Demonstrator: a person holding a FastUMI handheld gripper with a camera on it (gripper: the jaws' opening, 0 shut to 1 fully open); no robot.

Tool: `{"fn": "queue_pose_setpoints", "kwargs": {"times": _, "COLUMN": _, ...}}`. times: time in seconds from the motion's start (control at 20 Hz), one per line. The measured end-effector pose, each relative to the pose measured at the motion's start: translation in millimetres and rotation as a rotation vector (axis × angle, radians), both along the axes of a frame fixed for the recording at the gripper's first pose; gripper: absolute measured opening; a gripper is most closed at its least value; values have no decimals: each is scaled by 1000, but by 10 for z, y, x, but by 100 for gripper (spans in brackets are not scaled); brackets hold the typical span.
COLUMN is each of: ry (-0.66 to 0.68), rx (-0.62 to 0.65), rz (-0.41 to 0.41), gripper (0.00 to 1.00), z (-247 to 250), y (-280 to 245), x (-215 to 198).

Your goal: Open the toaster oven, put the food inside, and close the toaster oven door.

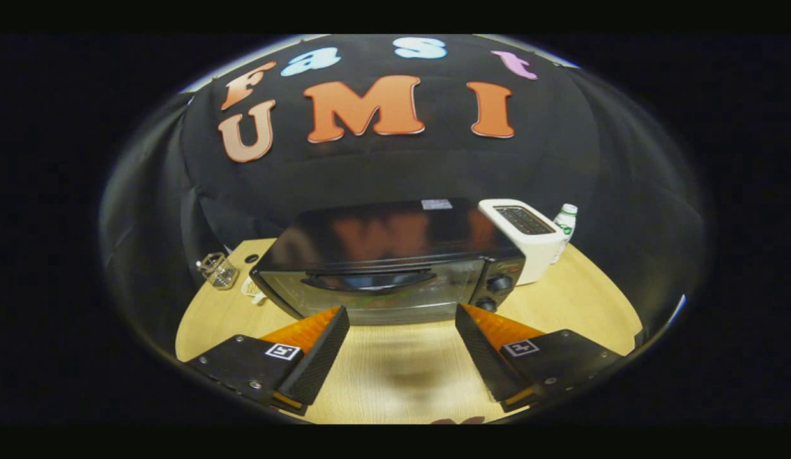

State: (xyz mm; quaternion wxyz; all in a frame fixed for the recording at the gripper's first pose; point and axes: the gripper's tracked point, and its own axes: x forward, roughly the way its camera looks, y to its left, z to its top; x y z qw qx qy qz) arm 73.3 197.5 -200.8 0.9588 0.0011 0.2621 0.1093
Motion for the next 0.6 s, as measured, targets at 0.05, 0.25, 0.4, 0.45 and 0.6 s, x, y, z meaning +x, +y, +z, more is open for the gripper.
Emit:
{"fn": "queue_pose_setpoints", "kwargs": {"times": 0.05, "ry": -26, "rx": 1, "rz": -6, "gripper": 99, "z": 148, "y": -80, "x": 5}}
{"fn": "queue_pose_setpoints", "kwargs": {"times": 0.25, "ry": -169, "rx": 9, "rz": -43, "gripper": 99, "z": 867, "y": -386, "x": 81}}
{"fn": "queue_pose_setpoints", "kwargs": {"times": 0.4, "ry": -273, "rx": 44, "rz": -57, "gripper": 99, "z": 1456, "y": -585, "x": 51}}
{"fn": "queue_pose_setpoints", "kwargs": {"times": 0.45, "ry": -310, "rx": 49, "rz": -62, "gripper": 99, "z": 1635, "y": -671, "x": 37}}
{"fn": "queue_pose_setpoints", "kwargs": {"times": 0.6, "ry": -405, "rx": 54, "rz": -70, "gripper": 99, "z": 2126, "y": -914, "x": -45}}
